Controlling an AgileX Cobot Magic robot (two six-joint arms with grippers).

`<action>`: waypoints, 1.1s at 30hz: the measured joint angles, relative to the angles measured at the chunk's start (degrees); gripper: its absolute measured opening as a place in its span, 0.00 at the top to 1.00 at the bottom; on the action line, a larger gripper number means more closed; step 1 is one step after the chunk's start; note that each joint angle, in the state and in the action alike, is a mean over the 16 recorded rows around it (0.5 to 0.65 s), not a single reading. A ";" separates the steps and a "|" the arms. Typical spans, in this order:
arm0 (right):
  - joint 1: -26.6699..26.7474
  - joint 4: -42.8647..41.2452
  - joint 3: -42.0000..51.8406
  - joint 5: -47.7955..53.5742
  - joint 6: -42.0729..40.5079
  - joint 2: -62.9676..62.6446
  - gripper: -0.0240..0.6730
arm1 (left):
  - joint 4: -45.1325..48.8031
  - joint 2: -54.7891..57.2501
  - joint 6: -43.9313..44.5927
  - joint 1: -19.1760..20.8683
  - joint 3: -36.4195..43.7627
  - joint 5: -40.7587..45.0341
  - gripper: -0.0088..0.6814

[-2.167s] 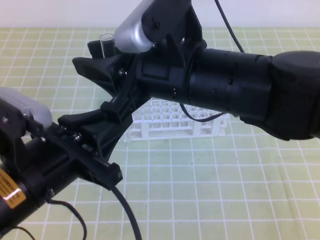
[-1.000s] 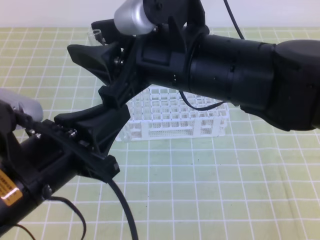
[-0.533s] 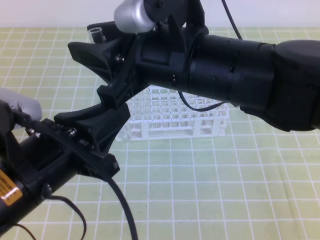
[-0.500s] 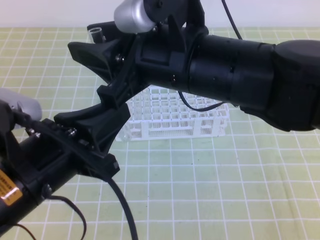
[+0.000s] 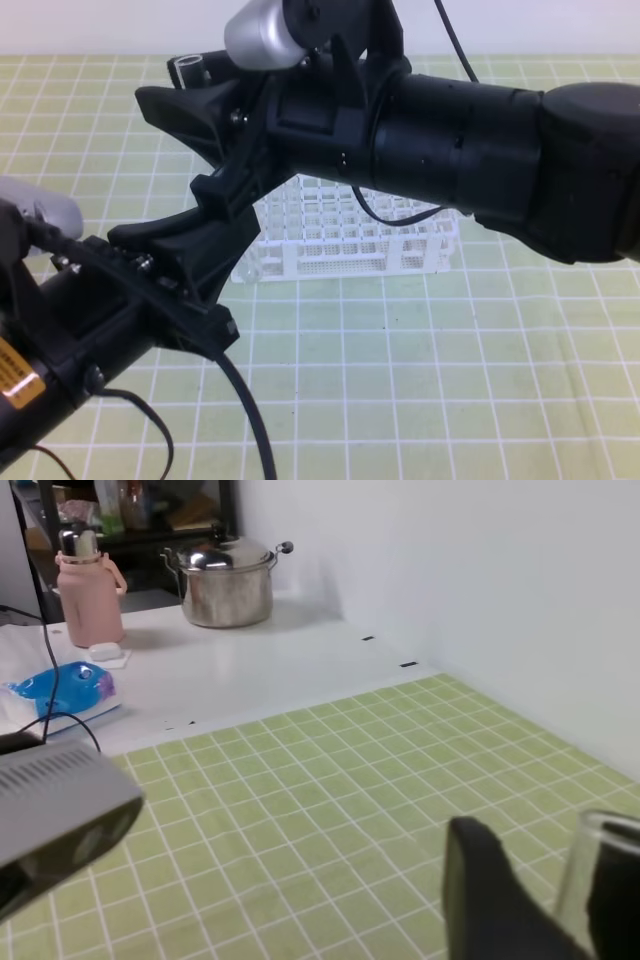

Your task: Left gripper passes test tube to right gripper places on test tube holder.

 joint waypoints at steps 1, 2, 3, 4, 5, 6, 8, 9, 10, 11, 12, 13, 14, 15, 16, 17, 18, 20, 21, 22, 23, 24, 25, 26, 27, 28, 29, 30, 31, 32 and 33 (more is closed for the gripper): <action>0.02 0.02 0.00 0.11 0.08 0.00 0.69 | -0.01 0.01 0.00 0.00 0.01 0.10 0.96; 0.04 0.05 0.00 0.23 0.16 0.01 0.70 | -0.01 0.01 0.00 0.00 0.01 0.10 0.96; 0.07 0.07 0.00 0.34 0.25 0.01 0.72 | -0.02 0.02 0.00 0.00 0.02 0.20 0.95; 0.09 0.10 0.00 0.45 0.32 0.01 0.74 | -0.03 0.04 0.00 0.00 0.03 0.31 0.94; 0.11 0.12 0.00 0.56 0.40 0.01 0.76 | -0.05 0.05 0.01 0.00 0.04 0.41 0.95; 0.13 0.14 0.00 0.67 0.47 0.02 0.77 | -0.04 0.05 0.00 0.00 0.04 0.41 0.94; 0.18 0.19 0.00 0.87 0.62 0.02 0.80 | -0.03 0.05 -0.02 0.00 0.04 0.41 0.94; 0.20 0.22 0.00 0.96 0.70 0.02 0.81 | -0.02 0.05 -0.03 0.00 0.04 0.29 0.95; 0.22 0.24 0.00 1.04 0.78 0.02 0.82 | 0.00 0.05 -0.03 0.00 0.04 0.29 0.94; 0.24 0.26 0.00 1.11 0.85 0.02 0.83 | 0.07 0.05 -0.03 0.00 0.04 0.27 0.94; 0.27 0.29 0.00 1.16 0.91 0.02 0.84 | 0.10 0.06 -0.03 0.01 0.05 0.38 0.94; 0.28 0.30 0.00 1.19 0.95 0.02 0.84 | 0.25 0.07 -0.03 0.01 0.05 0.33 0.94; 0.29 0.30 0.00 1.20 0.99 0.02 0.84 | 0.35 0.07 -0.04 0.01 0.05 0.29 0.94; 0.29 0.30 0.00 1.20 1.00 0.02 0.84 | 0.56 0.07 -0.04 0.01 0.05 0.19 0.94; 0.29 0.30 0.00 1.19 1.01 0.02 0.84 | 0.78 0.06 -0.04 0.01 0.04 -0.03 0.94; 0.29 0.30 0.00 1.18 1.01 0.01 0.84 | 1.01 0.05 -0.04 0.00 0.03 -0.26 0.93; 0.29 0.30 -0.01 1.16 1.01 0.00 0.84 | 1.21 0.05 -0.04 0.00 0.03 -0.39 0.92; 0.30 0.30 -0.02 1.08 1.01 -0.01 0.84 | 1.58 0.04 -0.07 0.00 0.02 -0.71 0.91; 0.31 0.30 -0.03 0.99 1.00 -0.02 0.84 | 1.81 0.03 -0.08 0.00 0.01 -0.94 0.90; 0.31 0.29 -0.03 0.79 0.96 -0.02 0.84 | 1.96 0.05 -0.08 0.00 0.02 -0.94 0.89; 0.30 0.27 -0.04 0.44 0.89 -0.02 0.84 | 2.16 0.05 -0.09 0.00 0.02 -0.97 0.88; 0.26 0.25 -0.05 -0.02 0.82 0.00 0.84 | 2.36 0.04 -0.10 0.00 0.02 -1.04 0.86; 0.22 0.23 -0.05 -0.52 0.75 0.02 0.84 | 2.57 0.04 -0.10 0.00 0.02 -1.15 0.83; 0.17 0.21 -0.05 -1.01 0.68 0.05 0.84 | 2.74 0.04 -0.10 0.00 0.02 -1.26 0.81; 0.14 0.19 -0.05 -1.47 0.61 0.06 0.85 | 2.84 0.04 -0.10 0.00 0.02 -1.35 0.78; 0.11 0.17 -0.04 -1.93 0.54 0.07 0.85 | 2.96 0.03 -0.11 0.00 0.01 -1.55 0.74; 0.08 0.16 -0.04 -2.39 0.45 0.05 0.85 | 2.98 0.01 -0.12 0.00 0.01 -1.54 0.71; 0.05 0.14 -0.04 -2.90 0.35 0.03 0.85 | 3.06 0.00 -0.09 0.00 0.00 -1.70 0.68; 0.03 0.12 -0.04 -3.50 0.24 -0.01 0.85 | 3.00 0.00 0.07 0.00 0.00 -1.69 0.65; 0.00 0.10 -0.04 -4.18 0.14 -0.09 0.85 | 2.95 0.00 0.33 0.00 0.00 -1.67 0.62; -0.03 0.08 -0.04 -4.93 0.03 -0.18 0.85 | 2.89 0.00 0.64 0.00 0.00 -1.62 0.60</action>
